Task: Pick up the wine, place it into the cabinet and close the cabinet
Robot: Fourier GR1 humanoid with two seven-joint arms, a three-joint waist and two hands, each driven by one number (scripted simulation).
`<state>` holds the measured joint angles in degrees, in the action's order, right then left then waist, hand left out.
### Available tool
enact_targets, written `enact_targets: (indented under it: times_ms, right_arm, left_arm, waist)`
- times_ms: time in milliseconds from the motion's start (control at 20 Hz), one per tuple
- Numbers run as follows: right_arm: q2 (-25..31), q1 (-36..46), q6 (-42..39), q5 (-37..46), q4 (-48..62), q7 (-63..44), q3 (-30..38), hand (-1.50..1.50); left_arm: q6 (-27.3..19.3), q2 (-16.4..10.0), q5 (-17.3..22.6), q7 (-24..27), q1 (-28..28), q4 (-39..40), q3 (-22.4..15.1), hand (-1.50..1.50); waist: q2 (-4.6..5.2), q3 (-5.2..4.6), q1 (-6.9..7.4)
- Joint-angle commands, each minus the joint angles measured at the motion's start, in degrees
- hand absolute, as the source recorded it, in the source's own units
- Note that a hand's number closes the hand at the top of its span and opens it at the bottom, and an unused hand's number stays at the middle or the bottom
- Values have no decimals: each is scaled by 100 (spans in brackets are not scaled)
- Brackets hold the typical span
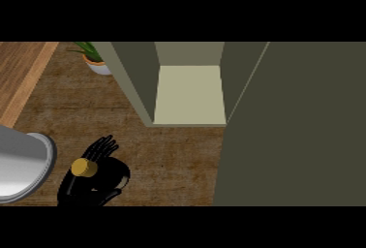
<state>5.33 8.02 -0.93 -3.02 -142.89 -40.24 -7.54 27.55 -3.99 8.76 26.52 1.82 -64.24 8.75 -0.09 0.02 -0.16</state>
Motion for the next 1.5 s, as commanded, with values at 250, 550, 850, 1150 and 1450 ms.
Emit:
enact_targets:
  times_ms: [250, 550, 850, 1150, 1450]
  right_arm:
    - [-65, -576, -104, -336, -578, 171, 145, -150]
    - [22, -218, -75, -413, -549, -137, 359, -150]
    - [-191, -560, -51, -105, -812, -144, -211, -150]
    - [13, -473, -174, -373, -814, -128, 202, -150]
    - [-97, -625, -220, -240, -656, 110, 57, -150]
  left_arm:
    - [458, -213, -363, 605, 141, 76, -338, 150]
    - [-405, -69, -211, 246, -309, 132, 74, 150]
    - [-645, -368, -234, 789, -508, 445, 454, 150]
    - [-872, -547, -369, 1299, -414, 100, 562, 150]
    - [-881, -138, 46, 525, -350, -1095, 307, 150]
  waist:
    - [2, 0, -3]
    - [1, -1, -2]
    - [-2, -3, -10]
    - [-2, -2, -1]
    - [-10, 3, 12]
